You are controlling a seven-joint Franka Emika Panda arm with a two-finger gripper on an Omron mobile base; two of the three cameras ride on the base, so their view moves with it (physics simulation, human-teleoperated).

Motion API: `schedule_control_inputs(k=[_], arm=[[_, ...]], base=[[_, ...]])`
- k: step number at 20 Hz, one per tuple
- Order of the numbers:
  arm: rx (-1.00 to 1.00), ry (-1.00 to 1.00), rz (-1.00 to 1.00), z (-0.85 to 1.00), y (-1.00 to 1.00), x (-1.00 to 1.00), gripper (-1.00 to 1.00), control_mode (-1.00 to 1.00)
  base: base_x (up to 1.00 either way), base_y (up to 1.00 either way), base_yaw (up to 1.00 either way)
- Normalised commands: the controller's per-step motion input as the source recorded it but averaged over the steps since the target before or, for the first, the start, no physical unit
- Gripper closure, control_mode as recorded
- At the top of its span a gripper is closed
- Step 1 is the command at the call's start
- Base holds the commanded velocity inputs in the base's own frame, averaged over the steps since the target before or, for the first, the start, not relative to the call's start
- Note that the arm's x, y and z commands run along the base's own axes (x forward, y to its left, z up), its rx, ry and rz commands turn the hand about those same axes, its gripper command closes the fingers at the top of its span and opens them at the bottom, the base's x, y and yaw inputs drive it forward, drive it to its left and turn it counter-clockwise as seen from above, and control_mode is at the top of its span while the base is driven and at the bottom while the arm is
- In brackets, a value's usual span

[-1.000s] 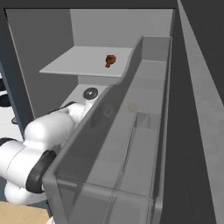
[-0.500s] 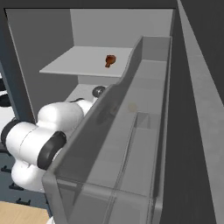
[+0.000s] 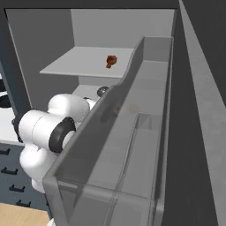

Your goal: Place one lemon and one chicken drumstick in each tupperware on the nearby counter, to pack two identical lunches.

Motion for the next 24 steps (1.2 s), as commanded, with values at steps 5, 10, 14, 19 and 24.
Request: schedule_control_inputs(k=[5,10,14,19,24], arm=[[0.0,0.02,0.0,-0.48,-0.05,0.16,1.0,-1.0],[0.0,0.0,0.07,-0.15,0.05,-0.7,1.0,-1.0],[0.0,0.0,0.12,0.03,0.24,-1.0,1.0,-1.0],[0.0,0.02,0.22,0.49,0.31,-1.0,1.0,-1.0],[-0.06,0.04,0.12,0.89,0.3,-1.0,1.0,-1.0]], base=[[0.0,0.0,0.0],[0.0,0.0,0.0],[0.0,0.0,0.0],[0.0,0.0,0.0],[0.0,0.0,0.0]])
